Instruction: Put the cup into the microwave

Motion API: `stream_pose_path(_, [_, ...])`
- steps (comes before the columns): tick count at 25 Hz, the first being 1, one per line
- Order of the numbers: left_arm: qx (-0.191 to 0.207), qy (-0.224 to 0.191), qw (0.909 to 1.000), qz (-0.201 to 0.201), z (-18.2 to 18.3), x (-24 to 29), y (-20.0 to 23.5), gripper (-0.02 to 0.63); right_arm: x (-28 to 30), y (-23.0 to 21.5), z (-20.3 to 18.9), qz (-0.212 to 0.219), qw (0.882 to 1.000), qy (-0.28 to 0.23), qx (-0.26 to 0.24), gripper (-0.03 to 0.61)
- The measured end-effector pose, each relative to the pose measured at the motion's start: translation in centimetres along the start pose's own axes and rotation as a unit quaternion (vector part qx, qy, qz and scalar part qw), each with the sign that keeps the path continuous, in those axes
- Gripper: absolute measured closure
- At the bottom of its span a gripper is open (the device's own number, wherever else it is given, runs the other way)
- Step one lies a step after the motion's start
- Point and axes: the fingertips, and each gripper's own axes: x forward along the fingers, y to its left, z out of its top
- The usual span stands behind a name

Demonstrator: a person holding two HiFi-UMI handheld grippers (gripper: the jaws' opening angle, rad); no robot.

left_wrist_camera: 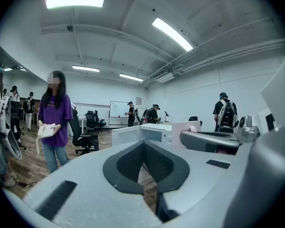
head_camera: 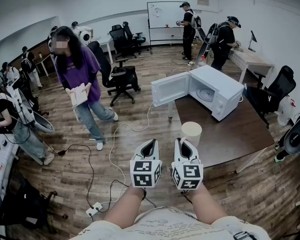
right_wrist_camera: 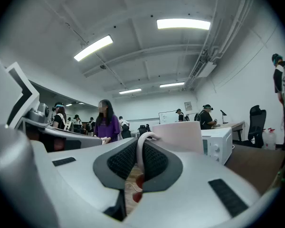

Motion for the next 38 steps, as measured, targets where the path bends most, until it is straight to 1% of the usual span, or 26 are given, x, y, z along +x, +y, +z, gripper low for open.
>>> stream_pose_path(3, [-0.002, -0.003, 1.0, 0.003, 0.3, 0.9, -0.4, 0.601, 0.5, -0.9, 0.2, 0.002, 1.0, -0.003, -0.005, 0.552])
stream_pose_path(9, [-0.003, 0.001, 1.0, 0.0, 0.1, 3.1, -2.0, 0.6, 0.6, -3.4, 0.3, 0.003, 1.0, -0.015, 0.002, 0.552])
stream_pose_path(13, [-0.003, 0.001, 1.0, 0.002, -0.1, 5.0, -3.5, 0.6, 0.9, -5.7, 0.4, 0.005, 1.0, -0.019, -0.009, 0.552])
stream_pose_path(16, [-0.01, 0.002, 0.9999, 0.008, -0.2, 6.1, -4.2, 0.6, 1.1, -7.0, 0.3, 0.011, 1.0, -0.016, -0.013, 0.552])
stream_pose_path(23, [-0.011, 0.019, 0.9997, 0.007, -1.5, 8.5, -5.6, 0.601, 2.2, -9.4, -0.6, 0.016, 1.0, -0.011, -0.009, 0.552])
stream_pose_path(26, [-0.013, 0.023, 0.9996, 0.009, -1.7, 9.3, -5.0, 0.601, 3.3, -9.6, -0.9, 0.019, 1.0, -0.007, -0.009, 0.552])
stream_pose_path(31, [-0.018, 0.023, 0.9995, 0.01, -2.0, 11.7, -2.7, 0.6, 6.5, -9.8, -1.5, 0.019, 1.0, -0.007, -0.011, 0.552])
stream_pose_path(34, [-0.019, 0.023, 0.9995, 0.004, -2.0, 14.0, -1.4, 0.601, 9.0, -10.0, -1.8, 0.018, 1.0, -0.007, -0.013, 0.552])
stream_pose_path(38, [-0.016, 0.017, 0.9997, -0.009, -1.1, 17.8, 0.7, 0.6, 13.2, -10.2, -1.9, 0.013, 1.0, -0.011, -0.022, 0.552])
